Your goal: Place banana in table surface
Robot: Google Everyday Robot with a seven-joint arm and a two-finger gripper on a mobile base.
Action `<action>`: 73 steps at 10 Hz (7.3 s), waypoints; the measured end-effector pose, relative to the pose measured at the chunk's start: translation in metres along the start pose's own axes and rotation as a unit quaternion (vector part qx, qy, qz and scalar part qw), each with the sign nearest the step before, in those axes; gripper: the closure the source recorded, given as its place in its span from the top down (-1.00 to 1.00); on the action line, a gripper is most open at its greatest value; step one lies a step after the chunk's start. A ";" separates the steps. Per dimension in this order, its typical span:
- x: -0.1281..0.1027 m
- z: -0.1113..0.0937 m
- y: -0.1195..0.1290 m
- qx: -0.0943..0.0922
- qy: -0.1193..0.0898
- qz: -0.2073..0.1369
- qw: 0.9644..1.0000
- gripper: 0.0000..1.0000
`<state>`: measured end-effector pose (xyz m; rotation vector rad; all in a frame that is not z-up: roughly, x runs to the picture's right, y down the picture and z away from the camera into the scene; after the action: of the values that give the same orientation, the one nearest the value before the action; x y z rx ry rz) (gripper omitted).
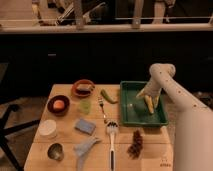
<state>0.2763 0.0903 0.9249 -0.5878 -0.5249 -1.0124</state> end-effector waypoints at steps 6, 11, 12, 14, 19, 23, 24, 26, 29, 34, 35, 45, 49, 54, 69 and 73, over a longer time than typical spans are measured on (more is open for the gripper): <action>0.010 0.018 0.013 -0.002 -0.029 0.001 1.000 0.60; 0.015 0.019 0.020 -0.002 -0.039 0.008 0.999 0.59; 0.015 0.022 0.021 -0.005 -0.042 0.009 0.999 0.47; 0.015 0.026 0.020 -0.010 -0.045 0.009 0.999 0.12; 0.012 0.027 0.018 -0.020 -0.049 0.006 0.999 -0.92; 0.005 0.016 0.011 -0.023 -0.043 -0.003 0.999 -1.00; 0.002 0.012 0.008 -0.024 -0.041 -0.006 0.999 -1.00; -0.003 0.004 0.003 -0.024 -0.036 -0.011 0.999 -1.00; -0.016 -0.010 -0.006 -0.026 -0.029 -0.025 0.999 -1.00; -0.040 -0.035 -0.014 -0.046 -0.002 -0.016 0.999 -1.00; -0.044 -0.039 -0.018 -0.052 0.004 -0.011 0.999 -1.00; -0.093 -0.088 0.006 -0.045 0.049 0.099 0.993 -1.00; -0.130 -0.094 0.036 -0.030 0.052 0.129 0.990 -1.00; -0.131 -0.094 0.034 -0.029 0.052 0.128 0.990 -1.00; -0.213 -0.089 0.089 0.006 0.026 0.193 0.981 -1.00; -0.232 -0.060 0.098 0.005 -0.004 0.209 0.978 -1.00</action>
<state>0.2711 0.2341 0.7095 -0.6613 -0.3906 -0.6078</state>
